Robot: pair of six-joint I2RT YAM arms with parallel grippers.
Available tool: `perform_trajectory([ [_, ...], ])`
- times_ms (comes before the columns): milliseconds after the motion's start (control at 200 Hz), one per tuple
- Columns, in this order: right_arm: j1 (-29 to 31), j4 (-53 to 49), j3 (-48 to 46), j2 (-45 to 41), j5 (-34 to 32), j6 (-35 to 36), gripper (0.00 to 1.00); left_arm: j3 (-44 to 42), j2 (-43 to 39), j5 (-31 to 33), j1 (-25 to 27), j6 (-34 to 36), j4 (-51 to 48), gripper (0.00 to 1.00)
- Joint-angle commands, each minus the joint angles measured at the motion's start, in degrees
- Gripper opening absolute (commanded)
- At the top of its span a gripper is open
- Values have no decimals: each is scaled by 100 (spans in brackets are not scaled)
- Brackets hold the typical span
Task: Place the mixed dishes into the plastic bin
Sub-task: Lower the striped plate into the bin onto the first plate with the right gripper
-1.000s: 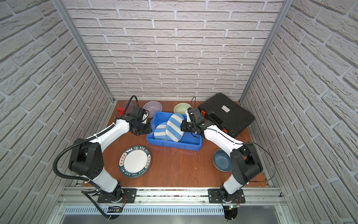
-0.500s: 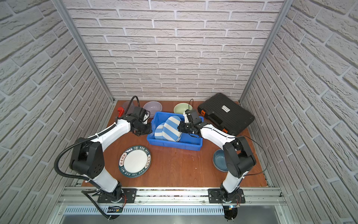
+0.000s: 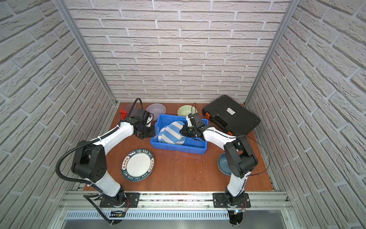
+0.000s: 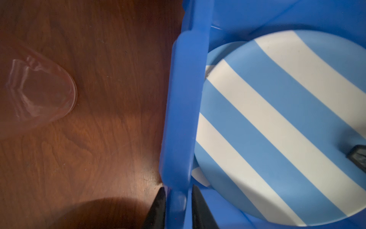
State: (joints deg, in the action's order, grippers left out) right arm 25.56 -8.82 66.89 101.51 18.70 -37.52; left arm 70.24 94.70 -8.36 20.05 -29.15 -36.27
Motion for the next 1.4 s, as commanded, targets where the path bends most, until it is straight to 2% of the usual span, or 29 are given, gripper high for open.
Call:
perform_trajectory([
  [0,-3,-36,110,87,-53,161,27,157,32,36,55,-8,-58,24],
  [885,96,-452,410,674,-235,348,38,209,31,46,69,23,-135,24],
  [1395,214,-830,614,809,-553,526,45,69,-87,80,81,-28,-91,24],
])
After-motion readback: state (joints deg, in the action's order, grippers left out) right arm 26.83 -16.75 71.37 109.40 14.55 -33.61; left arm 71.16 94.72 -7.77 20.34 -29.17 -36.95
